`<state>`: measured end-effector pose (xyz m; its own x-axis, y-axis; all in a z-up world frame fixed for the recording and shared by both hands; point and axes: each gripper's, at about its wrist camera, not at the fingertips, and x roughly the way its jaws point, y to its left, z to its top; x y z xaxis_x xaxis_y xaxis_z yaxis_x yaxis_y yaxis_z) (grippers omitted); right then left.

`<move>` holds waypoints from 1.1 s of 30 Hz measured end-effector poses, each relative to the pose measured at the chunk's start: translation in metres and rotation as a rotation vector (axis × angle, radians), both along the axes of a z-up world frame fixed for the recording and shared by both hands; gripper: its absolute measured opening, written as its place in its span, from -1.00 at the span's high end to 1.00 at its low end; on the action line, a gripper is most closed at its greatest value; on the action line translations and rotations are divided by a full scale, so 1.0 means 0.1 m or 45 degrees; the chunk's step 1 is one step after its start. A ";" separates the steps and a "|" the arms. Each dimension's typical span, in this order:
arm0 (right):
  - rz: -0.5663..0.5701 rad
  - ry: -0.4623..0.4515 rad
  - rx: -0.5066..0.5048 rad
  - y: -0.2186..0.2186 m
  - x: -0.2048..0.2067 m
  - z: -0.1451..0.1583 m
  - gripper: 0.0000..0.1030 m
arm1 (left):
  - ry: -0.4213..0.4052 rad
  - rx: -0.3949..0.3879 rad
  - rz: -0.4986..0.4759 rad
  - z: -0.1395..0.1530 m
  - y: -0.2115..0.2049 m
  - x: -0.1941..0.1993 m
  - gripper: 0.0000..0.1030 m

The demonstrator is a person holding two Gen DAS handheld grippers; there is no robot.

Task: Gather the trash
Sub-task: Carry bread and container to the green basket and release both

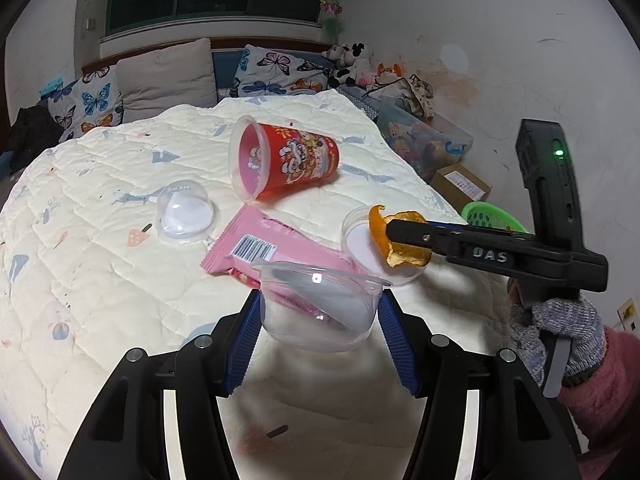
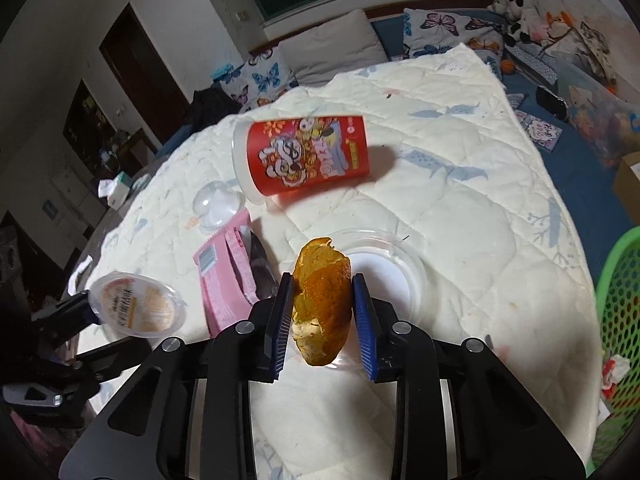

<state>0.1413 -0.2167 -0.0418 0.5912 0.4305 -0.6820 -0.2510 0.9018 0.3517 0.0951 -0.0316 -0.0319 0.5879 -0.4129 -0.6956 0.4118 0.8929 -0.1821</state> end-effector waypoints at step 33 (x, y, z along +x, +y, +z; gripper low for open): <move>-0.719 -0.014 -0.070 -2.59 -1.32 0.15 0.12 | -0.019 -0.055 -0.522 0.29 -2.39 0.07 -0.10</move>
